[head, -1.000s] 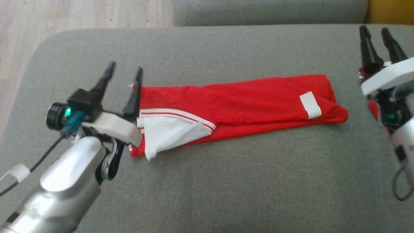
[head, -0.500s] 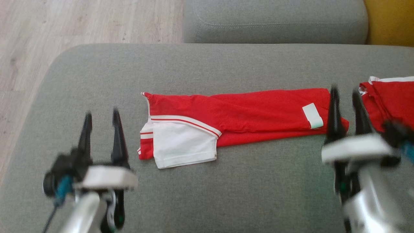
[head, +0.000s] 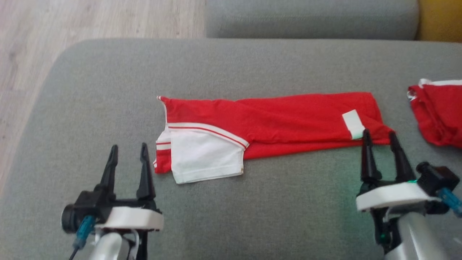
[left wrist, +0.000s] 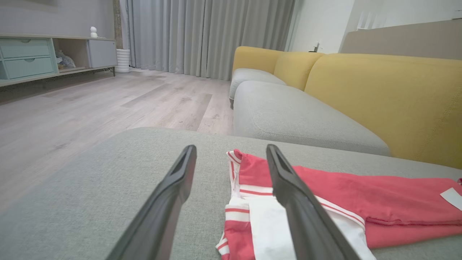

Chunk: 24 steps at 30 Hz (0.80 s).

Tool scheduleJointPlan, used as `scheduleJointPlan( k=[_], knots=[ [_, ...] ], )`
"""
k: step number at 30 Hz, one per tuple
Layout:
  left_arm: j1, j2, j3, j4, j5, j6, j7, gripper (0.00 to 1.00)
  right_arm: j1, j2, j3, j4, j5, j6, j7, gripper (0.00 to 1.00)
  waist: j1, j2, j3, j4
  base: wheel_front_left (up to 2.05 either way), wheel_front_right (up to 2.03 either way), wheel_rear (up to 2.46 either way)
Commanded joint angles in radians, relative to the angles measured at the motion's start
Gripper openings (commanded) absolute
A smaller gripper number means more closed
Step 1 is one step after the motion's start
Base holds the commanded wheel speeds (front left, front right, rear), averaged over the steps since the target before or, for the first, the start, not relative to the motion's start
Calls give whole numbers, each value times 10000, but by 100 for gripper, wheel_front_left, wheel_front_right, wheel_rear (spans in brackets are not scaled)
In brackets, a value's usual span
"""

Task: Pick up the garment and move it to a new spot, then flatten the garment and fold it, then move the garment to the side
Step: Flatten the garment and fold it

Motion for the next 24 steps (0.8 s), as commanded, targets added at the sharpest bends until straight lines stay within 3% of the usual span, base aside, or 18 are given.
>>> scheduleJointPlan(
  k=[1, 6, 15, 24],
  knots=[
    [-644, -44, 472, -255, 184, -151, -94, 100, -702, -28, 3, -75, -293, 65, -79, 100, 0, -1, 296, 94, 0, 0, 0],
    [-1241, -432, 589, 37, 685, -705, -95, 100, -2071, -27, -1459, 1483, -1937, 65, 579, 100, 0, -1, 1019, 494, 0, 0, 0],
    [-1594, -788, 915, 295, 1124, -1177, -95, 100, -3873, -27, -4133, 4218, -3428, 65, 1100, 100, 0, -1, 1715, 926, 0, 0, 0],
    [-1655, -934, 1279, 398, 1393, -1374, -95, 100, -4432, -26, -4349, 6334, -4126, 65, 1165, 100, 0, -1, 1665, 886, 0, 0, 0]
  ],
)
